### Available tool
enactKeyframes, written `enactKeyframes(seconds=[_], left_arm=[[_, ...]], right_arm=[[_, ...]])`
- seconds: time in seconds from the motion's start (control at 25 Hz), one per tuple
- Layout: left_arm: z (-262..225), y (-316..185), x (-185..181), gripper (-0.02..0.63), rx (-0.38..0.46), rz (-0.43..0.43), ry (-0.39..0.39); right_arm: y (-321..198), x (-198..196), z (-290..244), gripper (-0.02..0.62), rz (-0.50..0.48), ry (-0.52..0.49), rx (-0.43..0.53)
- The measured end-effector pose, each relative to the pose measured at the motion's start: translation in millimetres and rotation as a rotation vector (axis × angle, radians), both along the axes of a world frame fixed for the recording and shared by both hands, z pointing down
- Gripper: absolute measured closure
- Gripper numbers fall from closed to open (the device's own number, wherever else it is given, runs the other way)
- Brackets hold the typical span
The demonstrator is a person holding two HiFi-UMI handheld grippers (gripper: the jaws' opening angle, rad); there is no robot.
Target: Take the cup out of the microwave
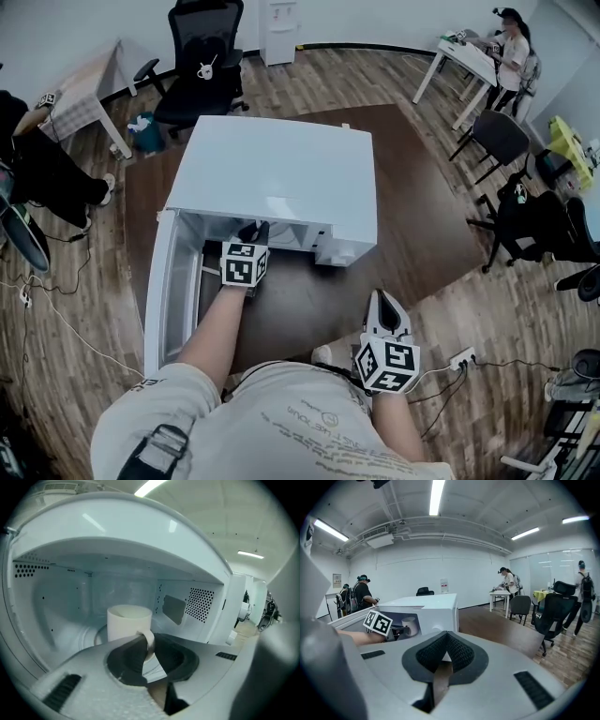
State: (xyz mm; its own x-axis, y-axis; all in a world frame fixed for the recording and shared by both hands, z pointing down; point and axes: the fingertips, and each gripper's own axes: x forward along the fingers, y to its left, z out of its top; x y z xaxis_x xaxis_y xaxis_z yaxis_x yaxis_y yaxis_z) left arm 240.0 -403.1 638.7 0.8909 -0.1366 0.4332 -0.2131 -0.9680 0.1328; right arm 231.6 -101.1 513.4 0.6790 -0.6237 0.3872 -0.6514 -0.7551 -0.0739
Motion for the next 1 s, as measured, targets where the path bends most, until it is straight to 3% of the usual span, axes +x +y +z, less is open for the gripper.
enactKeyframes(seconds=[0.36,0.72,1.0], left_arm=[[-13.3,29.1,-19.4,0.555,0.025,0.03,0.043],[-46.7,54.1,-54.4,0.557,0.045,-0.02,0.092],[-78.6,83.0,-93.6,0.557,0.056,-0.078,0.084]], right_arm=[[-25.9,2.5,-2.5,0.578,-0.128,0.007,0.007],[-64.9,-10.8,-4.4,0.579,-0.311,0.003,0.042],[-88.1,-28.2,-8.3,0.579,-0.455,-0.015,0.091]])
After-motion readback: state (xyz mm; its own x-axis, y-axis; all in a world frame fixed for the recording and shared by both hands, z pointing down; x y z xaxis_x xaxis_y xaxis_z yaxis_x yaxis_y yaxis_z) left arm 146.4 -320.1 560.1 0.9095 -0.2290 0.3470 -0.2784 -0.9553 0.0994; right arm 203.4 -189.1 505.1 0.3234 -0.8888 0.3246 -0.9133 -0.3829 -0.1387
